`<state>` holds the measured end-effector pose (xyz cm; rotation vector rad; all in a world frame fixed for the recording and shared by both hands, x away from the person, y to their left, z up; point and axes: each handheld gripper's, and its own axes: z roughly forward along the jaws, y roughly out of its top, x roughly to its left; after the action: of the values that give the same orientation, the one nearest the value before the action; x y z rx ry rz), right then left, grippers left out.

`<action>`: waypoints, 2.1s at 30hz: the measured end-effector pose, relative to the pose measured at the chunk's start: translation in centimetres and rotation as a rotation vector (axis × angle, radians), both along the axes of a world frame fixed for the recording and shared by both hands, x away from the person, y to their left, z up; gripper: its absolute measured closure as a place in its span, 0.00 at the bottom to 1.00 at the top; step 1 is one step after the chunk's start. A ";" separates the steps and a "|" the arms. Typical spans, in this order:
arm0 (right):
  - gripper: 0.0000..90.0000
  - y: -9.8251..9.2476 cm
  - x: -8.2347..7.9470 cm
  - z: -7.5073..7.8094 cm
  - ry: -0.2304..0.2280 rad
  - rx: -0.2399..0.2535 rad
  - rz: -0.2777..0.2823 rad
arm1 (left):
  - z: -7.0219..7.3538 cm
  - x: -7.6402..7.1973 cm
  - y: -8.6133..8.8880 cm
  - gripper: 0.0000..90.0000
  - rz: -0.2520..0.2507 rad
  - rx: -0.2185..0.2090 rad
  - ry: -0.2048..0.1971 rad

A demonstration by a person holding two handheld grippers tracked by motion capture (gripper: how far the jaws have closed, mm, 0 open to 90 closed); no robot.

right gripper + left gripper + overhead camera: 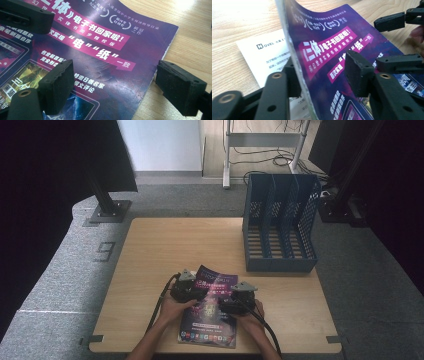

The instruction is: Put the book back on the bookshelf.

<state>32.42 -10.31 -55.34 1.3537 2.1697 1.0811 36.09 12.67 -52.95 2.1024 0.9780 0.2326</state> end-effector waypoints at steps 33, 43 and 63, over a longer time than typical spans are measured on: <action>0.16 -0.1 0.2 0.0 0.012 0.008 0.003 | 0.2 -0.9 -0.1 0.91 -0.046 -0.027 -0.081; 0.15 -0.3 0.4 0.0 0.019 0.023 0.015 | 1.2 -1.9 -0.1 0.96 -0.088 -0.072 -0.142; 0.18 -3.1 0.8 1.9 -0.009 0.160 0.011 | 4.0 -3.5 0.4 0.96 -0.102 -0.182 -0.241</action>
<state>33.23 -13.38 -53.40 1.4024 2.1247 1.2864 32.54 13.10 -48.98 1.9013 0.7191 0.3247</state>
